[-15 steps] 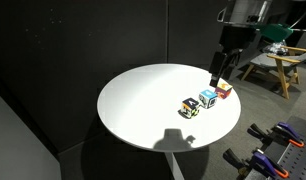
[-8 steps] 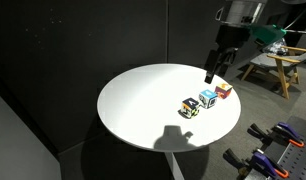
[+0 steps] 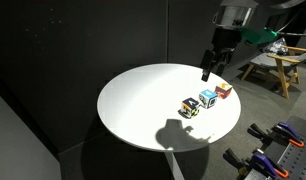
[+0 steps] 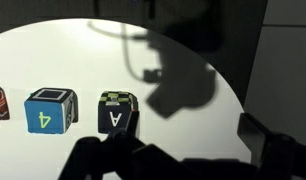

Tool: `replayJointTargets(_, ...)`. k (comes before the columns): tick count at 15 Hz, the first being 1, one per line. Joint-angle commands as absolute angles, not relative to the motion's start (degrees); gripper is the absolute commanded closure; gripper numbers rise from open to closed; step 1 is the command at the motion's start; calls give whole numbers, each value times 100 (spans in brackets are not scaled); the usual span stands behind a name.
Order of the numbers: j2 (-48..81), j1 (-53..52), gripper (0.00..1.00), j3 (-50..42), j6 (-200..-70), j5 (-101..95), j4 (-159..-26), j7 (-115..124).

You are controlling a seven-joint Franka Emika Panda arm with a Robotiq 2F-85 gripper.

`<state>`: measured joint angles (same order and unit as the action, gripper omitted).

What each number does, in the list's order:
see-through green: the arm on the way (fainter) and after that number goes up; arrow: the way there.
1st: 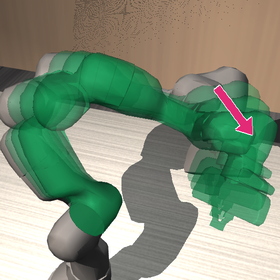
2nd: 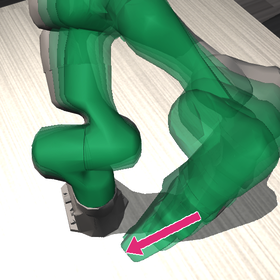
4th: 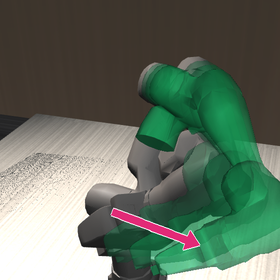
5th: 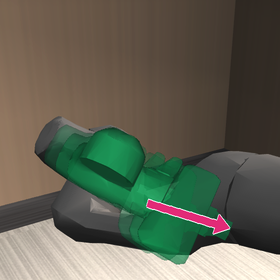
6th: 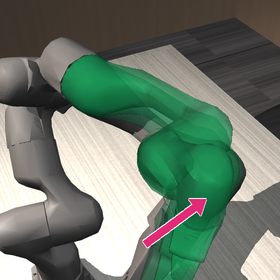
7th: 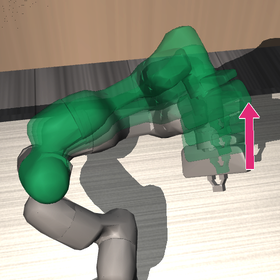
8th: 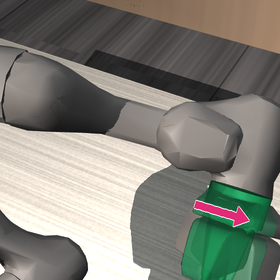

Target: Turn the plushy cube on the left in an anticlockwise direction

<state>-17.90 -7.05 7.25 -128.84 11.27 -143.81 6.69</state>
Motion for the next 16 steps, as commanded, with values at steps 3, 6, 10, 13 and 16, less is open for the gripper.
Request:
replayJointTargets(3,-1209,-577,0,580,-12889,1013,-13938,571)
replayJointTargets(6,-954,-549,0,526,-12981,1054,-13800,493)
replayJointTargets(10,-614,-528,0,475,-13261,1035,-13646,387)
replayJointTargets(13,-344,-517,0,456,-13579,983,-13556,352)
replayJointTargets(16,-100,-504,0,448,-13900,818,-13492,410)
